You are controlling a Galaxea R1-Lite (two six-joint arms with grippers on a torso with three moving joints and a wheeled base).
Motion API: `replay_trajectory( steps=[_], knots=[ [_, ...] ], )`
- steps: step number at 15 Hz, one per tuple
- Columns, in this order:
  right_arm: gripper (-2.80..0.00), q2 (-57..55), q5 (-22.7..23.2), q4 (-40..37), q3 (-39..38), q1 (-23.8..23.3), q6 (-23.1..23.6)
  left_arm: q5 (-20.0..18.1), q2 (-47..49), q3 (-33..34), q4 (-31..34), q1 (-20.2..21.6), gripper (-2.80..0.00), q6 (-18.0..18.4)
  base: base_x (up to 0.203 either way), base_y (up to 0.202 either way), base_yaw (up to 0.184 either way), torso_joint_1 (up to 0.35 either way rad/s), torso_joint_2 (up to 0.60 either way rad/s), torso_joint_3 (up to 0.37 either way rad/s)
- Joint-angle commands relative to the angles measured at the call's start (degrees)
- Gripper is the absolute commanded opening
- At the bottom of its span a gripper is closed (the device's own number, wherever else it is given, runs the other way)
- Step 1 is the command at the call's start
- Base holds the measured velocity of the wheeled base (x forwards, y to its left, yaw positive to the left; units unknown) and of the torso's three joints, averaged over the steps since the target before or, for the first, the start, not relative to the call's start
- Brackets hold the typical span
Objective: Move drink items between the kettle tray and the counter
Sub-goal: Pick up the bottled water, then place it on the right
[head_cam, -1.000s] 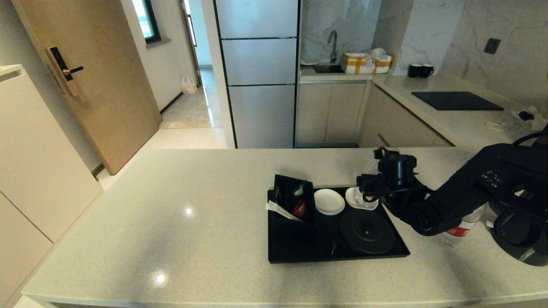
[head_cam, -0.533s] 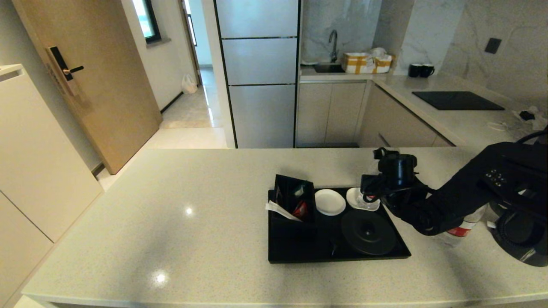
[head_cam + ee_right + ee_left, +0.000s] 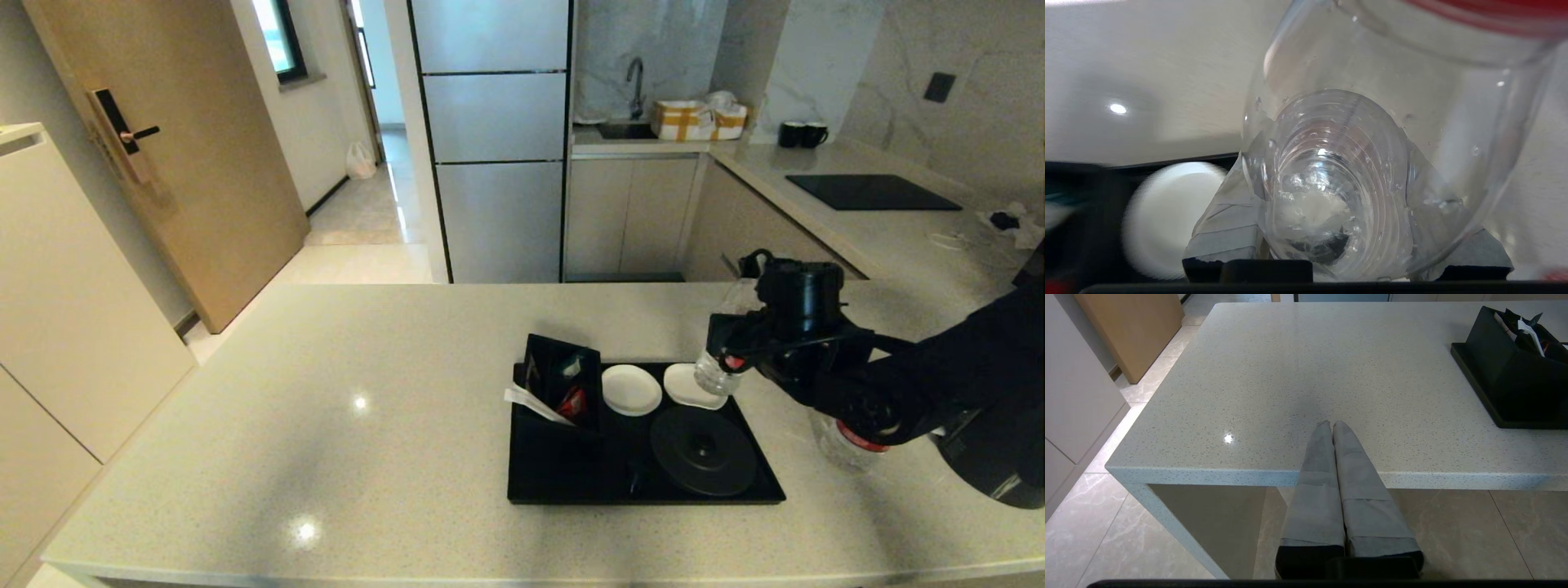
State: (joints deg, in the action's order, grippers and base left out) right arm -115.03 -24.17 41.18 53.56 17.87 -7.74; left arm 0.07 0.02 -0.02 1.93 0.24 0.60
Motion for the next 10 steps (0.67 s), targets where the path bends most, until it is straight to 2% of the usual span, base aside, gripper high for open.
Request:
replay_trajectory(
  steps=[1,4,7,10],
  knots=[
    [-2.80,10.82,-0.12,-4.21,-1.93,2.27,-0.89,0.01,-0.02,-0.05,0.00,0.02,-2.80,0.01,0.000,0.000,0.000,0.000,0.00,0.000],
    [-2.80,19.92,-0.51,-11.31,-6.43,7.56,-2.95,0.01,-0.02,0.01,0.00,0.02,-2.80,0.01,0.000,0.000,0.000,0.000,0.00,0.000],
    [-2.80,28.00,-3.80,-16.16,-11.62,12.28,-3.96,0.01,-0.02,-0.02,0.00,0.02,-2.80,0.01,0.000,0.000,0.000,0.000,0.00,0.000],
    [-2.80,34.99,-6.04,-19.19,-18.42,14.06,-4.27,0.01,-0.02,0.01,0.00,0.02,-2.80,0.01,0.000,0.000,0.000,0.000,0.00,0.000]
  ],
)
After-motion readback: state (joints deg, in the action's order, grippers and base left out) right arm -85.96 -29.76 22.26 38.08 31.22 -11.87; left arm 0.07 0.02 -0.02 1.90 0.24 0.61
